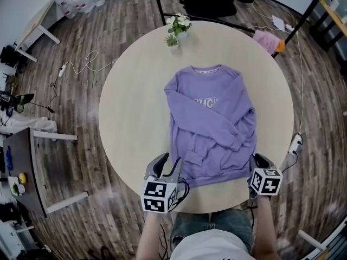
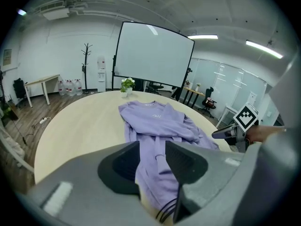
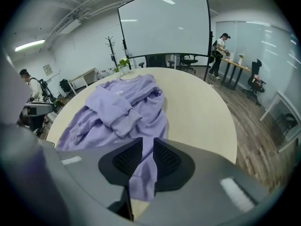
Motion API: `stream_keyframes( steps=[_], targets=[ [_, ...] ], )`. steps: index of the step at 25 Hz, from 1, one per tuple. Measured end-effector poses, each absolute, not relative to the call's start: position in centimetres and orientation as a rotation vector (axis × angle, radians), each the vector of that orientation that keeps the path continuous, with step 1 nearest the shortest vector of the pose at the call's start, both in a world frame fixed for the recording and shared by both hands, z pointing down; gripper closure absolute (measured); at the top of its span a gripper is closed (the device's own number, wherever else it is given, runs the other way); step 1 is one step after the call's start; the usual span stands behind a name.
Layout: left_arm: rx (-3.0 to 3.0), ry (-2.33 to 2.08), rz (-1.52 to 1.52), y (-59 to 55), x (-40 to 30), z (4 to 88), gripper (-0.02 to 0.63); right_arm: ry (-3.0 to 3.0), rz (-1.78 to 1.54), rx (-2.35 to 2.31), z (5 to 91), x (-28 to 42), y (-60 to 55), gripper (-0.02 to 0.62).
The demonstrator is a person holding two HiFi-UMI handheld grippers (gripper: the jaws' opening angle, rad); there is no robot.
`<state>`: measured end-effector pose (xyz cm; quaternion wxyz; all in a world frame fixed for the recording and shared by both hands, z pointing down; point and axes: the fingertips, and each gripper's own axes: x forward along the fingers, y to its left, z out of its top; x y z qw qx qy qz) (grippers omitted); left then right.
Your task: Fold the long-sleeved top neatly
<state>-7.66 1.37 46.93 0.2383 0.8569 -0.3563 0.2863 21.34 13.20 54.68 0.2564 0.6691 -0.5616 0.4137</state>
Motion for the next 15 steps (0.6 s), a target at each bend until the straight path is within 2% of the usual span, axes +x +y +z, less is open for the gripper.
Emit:
stream_keyframes(
  steps=[7,10,15],
  targets=[
    [2.328,-0.925,0.809,3.0,-8.7,48.3,0.431,-1.457,1.168,1.832,55.6,21.3,16.2,0.479],
    [2.306,-0.913,0.835,3.8,-9.4,49.0,0.428,-1.43,1.196,1.813,56.4,21.0,17.3,0.444],
    [2.241,-0.868,0.884,5.6,-9.5,51.2,0.408,-1.431,1.216,1.796,57.1,21.0,17.9,0.44]
  ],
)
